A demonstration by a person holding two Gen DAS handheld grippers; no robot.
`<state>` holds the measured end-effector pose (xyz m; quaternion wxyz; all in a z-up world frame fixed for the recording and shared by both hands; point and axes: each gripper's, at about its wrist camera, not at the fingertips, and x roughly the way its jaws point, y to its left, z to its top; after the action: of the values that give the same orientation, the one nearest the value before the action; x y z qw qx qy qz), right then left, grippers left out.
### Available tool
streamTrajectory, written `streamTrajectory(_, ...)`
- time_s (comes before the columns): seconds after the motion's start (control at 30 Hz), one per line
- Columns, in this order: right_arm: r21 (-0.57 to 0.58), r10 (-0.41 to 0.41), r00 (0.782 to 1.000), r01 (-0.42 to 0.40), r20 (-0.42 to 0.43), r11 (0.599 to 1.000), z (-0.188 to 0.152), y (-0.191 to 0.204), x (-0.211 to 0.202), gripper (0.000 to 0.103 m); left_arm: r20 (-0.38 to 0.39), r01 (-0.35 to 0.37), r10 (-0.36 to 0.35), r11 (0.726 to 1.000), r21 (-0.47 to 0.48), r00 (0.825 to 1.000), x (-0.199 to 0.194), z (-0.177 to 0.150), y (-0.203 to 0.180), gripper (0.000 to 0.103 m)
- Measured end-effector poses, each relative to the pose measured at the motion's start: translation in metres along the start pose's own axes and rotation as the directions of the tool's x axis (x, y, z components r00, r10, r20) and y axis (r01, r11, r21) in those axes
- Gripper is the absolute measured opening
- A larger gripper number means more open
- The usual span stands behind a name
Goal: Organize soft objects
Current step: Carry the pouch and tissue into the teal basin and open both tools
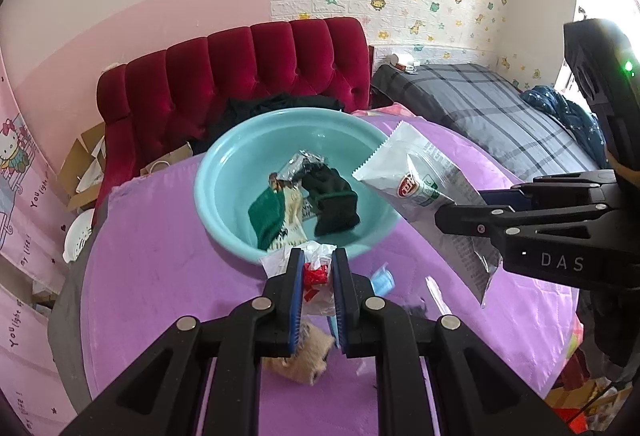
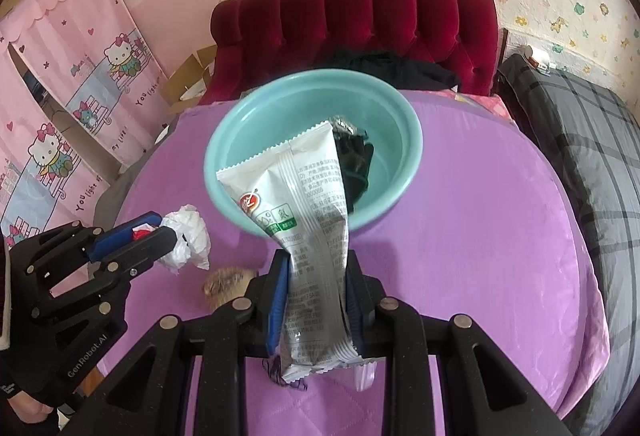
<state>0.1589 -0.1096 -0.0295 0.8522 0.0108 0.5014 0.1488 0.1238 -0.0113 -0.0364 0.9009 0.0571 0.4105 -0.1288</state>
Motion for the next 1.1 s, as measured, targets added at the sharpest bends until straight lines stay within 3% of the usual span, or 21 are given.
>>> streamTrajectory(0.6, 0.015, -0.013, 1.0, 0.013, 0.004, 1.0, 0.084, -0.019, 0.066, 0.028, -0.018, 0.021, -0.021, 1.0, 0.009, 1.0, 0.073, 0.055, 0.035, 0.015)
streamTrajectory(1.1, 0.073, 0.027, 0.999, -0.024, -0.033, 0.997, 0.117, -0.03, 0.143, 0.028, -0.038, 0.021, -0.022, 0.999, -0.028, 0.999, 0.139, 0.073, 0.057, 0.015)
